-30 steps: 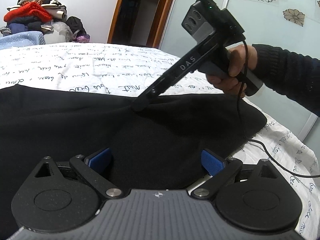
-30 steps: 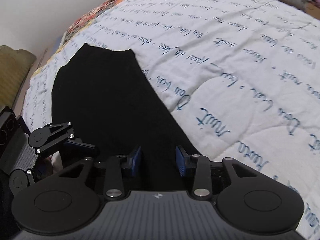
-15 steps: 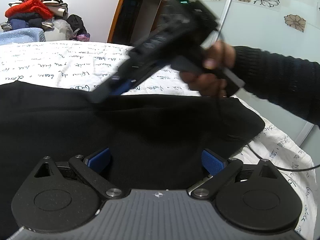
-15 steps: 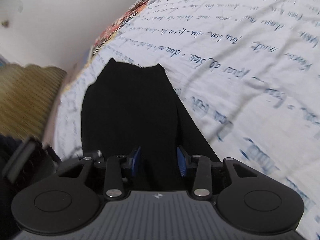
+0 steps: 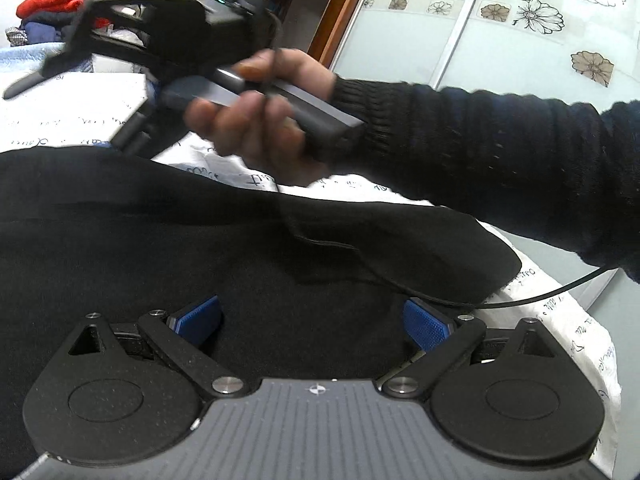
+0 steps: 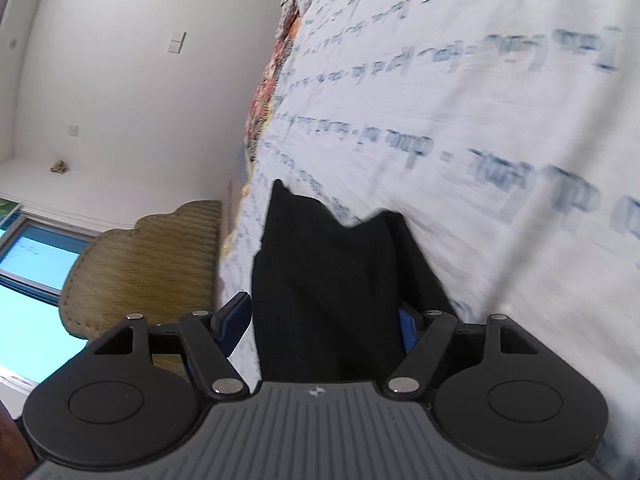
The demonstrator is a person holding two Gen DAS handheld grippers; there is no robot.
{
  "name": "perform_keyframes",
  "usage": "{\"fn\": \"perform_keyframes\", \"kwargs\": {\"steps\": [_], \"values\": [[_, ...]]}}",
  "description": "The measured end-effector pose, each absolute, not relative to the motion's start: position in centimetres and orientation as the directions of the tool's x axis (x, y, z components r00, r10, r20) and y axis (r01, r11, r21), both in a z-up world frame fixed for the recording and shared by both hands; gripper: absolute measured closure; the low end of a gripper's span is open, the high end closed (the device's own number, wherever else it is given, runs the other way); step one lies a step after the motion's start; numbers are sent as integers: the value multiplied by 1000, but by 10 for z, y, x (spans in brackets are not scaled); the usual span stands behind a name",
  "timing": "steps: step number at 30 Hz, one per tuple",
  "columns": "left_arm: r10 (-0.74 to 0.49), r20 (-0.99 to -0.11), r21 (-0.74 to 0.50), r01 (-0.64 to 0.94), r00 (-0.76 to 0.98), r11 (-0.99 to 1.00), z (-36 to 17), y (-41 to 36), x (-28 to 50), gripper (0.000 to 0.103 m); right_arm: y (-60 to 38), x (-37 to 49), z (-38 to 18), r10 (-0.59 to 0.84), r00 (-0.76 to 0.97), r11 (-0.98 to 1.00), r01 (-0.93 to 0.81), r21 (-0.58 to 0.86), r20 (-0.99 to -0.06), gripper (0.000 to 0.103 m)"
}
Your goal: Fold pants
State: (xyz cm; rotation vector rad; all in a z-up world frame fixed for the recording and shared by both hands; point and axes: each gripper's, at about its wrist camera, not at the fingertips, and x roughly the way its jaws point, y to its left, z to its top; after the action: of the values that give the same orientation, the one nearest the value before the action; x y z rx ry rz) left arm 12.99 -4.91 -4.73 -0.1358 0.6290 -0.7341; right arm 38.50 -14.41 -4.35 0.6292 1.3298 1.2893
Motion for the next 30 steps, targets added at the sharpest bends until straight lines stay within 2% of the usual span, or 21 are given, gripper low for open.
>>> {"fn": "perform_keyframes", "kwargs": {"steps": [3, 6, 8, 9, 14, 16, 19, 21, 24, 27, 30], "values": [[-660, -492, -324, 584, 568, 744, -47, -50, 130, 4, -133, 395, -35, 931, -226, 211, -313, 926, -288, 31], [-661, -492, -327, 584, 566, 743, -47, -49, 131, 3, -139, 414, -22, 955, -144, 201, -323, 925, -258, 31], [-662, -493, -329, 583, 565, 743, -47, -49, 131, 3, -143, 422, -19, 975, -100, 160, -295, 942, -197, 31], [-662, -493, -329, 583, 565, 743, -47, -50, 132, 3, -142, 426, -17, 974, -91, 171, -295, 940, -206, 31], [-660, -488, -328, 580, 571, 745, -46, -50, 131, 3, -171, 393, 4, 926, 11, 349, -397, 849, -376, 30], [-647, -482, -327, 563, 591, 759, -44, -47, 131, 3, -193, 364, 11, 914, 32, 378, -422, 824, -404, 30], [-585, -484, -318, 493, 650, 810, -36, -40, 134, 3, -227, 312, 14, 895, 76, 427, -433, 794, -440, 19], [-540, -522, -320, 436, 660, 841, -31, -35, 147, 3, -247, 279, 16, 830, 159, 541, -460, 704, -535, 19], [-420, -597, -281, 312, 683, 907, -31, -30, 171, 3, -270, 242, 15, 656, 336, 744, -439, 504, -676, 19], [-370, -615, -211, 307, 696, 928, -39, -32, 180, 0, -269, 214, 11, 536, 413, 819, -466, 335, -736, 20], [-302, -606, -61, 335, 736, 940, -48, -50, 171, 0, -239, 193, -18, 330, 489, 835, -551, 7, -807, 19]]}}
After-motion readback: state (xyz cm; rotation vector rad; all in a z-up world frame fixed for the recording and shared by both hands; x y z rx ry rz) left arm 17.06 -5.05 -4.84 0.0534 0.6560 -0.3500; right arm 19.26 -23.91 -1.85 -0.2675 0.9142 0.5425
